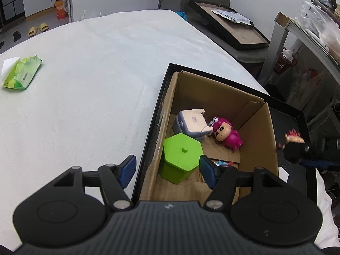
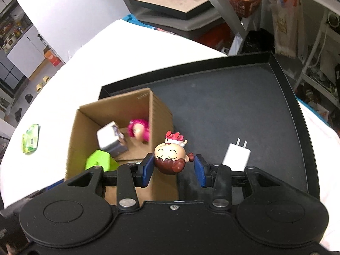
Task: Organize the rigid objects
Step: 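Carry the doll into the cardboard box and open the right gripper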
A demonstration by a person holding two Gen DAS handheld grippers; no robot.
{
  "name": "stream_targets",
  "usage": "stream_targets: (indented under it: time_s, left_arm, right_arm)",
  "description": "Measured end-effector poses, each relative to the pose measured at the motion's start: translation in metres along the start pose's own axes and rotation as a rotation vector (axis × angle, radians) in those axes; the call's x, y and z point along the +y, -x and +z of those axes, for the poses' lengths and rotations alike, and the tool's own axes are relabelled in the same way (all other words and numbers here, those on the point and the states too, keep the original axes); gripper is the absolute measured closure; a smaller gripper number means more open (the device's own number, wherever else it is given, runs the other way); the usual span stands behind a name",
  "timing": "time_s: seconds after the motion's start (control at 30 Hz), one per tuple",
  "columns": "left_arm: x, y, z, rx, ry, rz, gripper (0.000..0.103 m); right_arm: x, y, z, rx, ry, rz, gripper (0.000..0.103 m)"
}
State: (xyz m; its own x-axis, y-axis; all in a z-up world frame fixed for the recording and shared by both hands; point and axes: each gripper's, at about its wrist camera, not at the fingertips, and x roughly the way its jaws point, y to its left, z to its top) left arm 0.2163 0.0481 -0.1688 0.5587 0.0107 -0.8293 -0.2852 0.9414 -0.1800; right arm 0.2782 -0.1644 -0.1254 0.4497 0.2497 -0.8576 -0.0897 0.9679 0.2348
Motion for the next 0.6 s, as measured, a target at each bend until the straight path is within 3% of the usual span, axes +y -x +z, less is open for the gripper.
stream_targets:
  time_s: [0.23, 0.6]
  left_arm:
    - [0.009, -0.001, 0.000, 0.010, 0.024, -0.014, 0.040]
    - [0.021, -0.002, 0.000, 0.012, 0.053, -0.049, 0.045]
  right_arm:
    - [0.022, 0.003, 0.013, -0.031, 0.036, -0.014, 0.062]
    - [0.058, -0.012, 0.011, -0.006, 0.090, -0.024, 0.062]
